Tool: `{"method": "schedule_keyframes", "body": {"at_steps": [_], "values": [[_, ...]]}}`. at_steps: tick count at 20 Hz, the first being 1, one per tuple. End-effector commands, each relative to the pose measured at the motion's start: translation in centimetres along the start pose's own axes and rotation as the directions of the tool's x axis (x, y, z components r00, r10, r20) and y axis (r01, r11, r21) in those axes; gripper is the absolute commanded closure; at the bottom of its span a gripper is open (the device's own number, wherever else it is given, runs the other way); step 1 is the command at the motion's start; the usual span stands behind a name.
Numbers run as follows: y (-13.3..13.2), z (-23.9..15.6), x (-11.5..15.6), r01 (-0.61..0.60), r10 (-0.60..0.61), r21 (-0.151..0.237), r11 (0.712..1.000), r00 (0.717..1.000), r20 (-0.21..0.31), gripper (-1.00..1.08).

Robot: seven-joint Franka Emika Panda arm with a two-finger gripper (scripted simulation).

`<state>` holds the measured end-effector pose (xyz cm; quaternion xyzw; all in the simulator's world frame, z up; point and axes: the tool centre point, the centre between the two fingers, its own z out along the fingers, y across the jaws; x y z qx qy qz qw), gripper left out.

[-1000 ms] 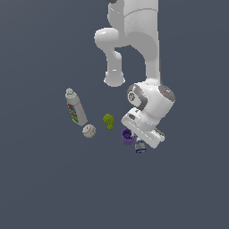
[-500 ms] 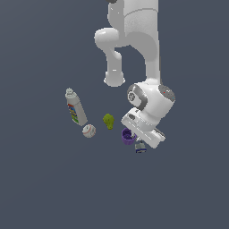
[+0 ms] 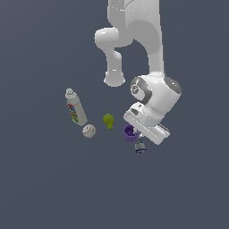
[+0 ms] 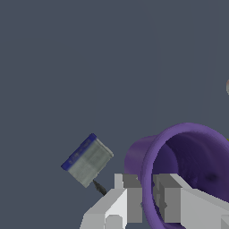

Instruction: Pick up a designated object from a clutter of objects.

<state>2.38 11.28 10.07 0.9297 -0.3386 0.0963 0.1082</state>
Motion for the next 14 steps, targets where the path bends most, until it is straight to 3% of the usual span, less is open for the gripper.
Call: {"method": "schedule_keyframes", "body": {"at_steps": [1, 14], "values": [[-0.1, -1.8, 0.1, 0.000, 0.000, 0.002, 1.000, 1.000, -0.001, 1.08], [-0.5, -15.5, 0.5, 0.002, -0.002, 0.004, 1.000, 1.000, 0.003, 1.08]]}}
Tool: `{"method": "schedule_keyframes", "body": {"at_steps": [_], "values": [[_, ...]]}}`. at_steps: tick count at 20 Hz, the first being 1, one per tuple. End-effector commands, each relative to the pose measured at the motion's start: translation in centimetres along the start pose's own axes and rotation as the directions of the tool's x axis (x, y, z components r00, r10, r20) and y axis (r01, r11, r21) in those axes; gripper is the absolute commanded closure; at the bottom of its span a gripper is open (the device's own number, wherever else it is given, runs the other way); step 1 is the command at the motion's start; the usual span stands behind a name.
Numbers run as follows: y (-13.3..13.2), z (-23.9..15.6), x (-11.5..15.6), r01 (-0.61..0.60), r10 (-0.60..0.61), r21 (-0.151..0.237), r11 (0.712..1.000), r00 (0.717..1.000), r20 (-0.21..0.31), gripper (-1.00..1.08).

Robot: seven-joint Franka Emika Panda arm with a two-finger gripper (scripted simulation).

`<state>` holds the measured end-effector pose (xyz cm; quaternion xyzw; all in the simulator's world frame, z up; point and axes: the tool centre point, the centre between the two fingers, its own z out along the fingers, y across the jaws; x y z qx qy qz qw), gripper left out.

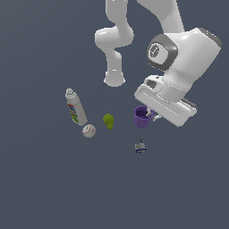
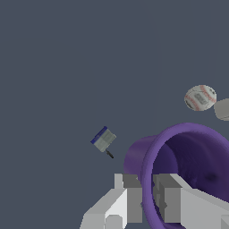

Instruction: Pick up a designated object from a clutter of objects.

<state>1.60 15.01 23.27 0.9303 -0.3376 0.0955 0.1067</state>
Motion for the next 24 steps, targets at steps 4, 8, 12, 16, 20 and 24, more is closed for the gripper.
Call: {"method": "schedule_keyframes", "body": {"at_steps": [4, 8, 12, 16, 20, 24], "values": [[-0.2, -6.3, 0.2, 0.000, 0.000, 0.001, 1.000, 1.000, 0.001, 1.08], [-0.4, -10.6, 0.4, 0.000, 0.000, 0.002, 1.000, 1.000, 0.002, 1.08], [-0.6, -14.8, 0.7, 0.000, 0.000, 0.001, 1.000, 1.000, 0.001, 1.08], [-0.9, -18.6, 0.9, -0.001, 0.001, 0.001, 1.000, 1.000, 0.001, 1.08], [-1.1, -21.5, 1.2, -0.003, 0.003, 0.000, 1.000, 1.000, -0.001, 1.08], [-1.3, -23.5, 1.4, -0.003, 0.003, 0.000, 1.000, 1.000, -0.002, 1.08]]}}
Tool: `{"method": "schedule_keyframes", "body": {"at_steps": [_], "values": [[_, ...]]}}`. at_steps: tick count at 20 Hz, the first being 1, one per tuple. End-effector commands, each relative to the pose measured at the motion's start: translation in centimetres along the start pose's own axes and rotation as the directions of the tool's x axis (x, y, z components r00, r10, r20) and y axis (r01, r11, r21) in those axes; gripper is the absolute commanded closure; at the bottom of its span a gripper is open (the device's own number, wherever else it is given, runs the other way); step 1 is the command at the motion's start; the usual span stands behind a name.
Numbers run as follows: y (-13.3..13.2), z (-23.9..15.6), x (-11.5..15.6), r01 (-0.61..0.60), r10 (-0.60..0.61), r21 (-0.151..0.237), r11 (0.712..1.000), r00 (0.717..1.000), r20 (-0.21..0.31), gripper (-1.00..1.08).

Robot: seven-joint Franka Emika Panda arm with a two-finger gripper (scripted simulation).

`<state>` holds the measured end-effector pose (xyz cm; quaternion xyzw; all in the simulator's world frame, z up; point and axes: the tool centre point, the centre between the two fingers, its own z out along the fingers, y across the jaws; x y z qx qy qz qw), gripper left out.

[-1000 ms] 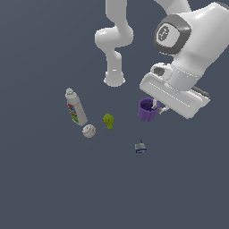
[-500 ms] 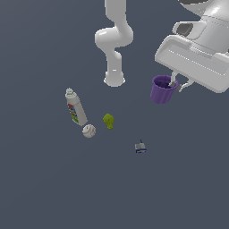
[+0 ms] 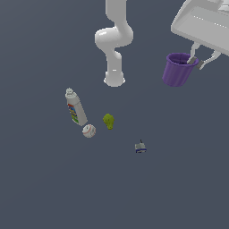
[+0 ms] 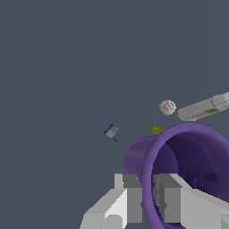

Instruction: Pick up a designated object from a clutter of objects.

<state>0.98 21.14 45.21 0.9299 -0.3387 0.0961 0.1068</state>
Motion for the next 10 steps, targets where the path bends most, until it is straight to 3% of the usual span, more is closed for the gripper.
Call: {"method": "schedule_keyframes", "body": {"at_steps": [1, 10], "values": [[-0.1, -1.2, 0.1, -0.001, 0.001, 0.000, 1.000, 1.000, -0.001, 1.08], [-0.3, -2.9, 0.3, -0.002, 0.002, -0.001, 1.000, 1.000, -0.002, 1.08]]}}
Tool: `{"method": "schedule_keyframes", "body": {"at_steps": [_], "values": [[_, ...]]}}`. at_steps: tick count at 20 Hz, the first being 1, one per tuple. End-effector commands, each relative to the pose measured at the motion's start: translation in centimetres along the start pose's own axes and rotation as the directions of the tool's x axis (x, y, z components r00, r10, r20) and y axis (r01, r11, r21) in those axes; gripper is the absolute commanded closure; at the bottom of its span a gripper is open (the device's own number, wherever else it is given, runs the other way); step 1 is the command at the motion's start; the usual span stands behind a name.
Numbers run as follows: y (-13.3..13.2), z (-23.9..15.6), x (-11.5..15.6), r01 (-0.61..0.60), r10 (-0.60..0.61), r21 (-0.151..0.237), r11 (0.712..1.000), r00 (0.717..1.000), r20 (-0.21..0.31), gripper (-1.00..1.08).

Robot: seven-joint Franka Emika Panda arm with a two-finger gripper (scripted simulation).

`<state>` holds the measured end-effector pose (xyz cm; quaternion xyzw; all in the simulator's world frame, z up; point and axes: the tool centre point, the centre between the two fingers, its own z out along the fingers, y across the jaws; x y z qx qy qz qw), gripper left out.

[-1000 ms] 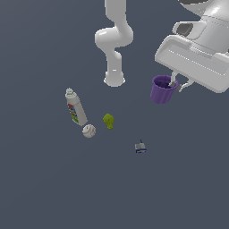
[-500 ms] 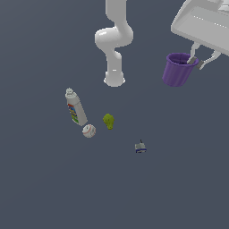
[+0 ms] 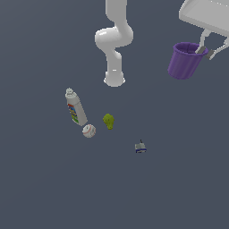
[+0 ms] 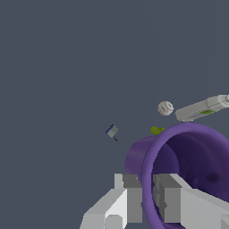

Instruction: Pick up a designated object from a clutter of objects.

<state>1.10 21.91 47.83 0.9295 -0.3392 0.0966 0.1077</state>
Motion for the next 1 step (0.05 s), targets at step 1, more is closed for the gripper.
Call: {"method": "schedule_keyframes", "body": {"at_steps": [1], "values": [[-0.01, -0.23, 0.05, -0.001, 0.001, 0.001, 1.000, 1.000, -0.001, 1.08]]}}
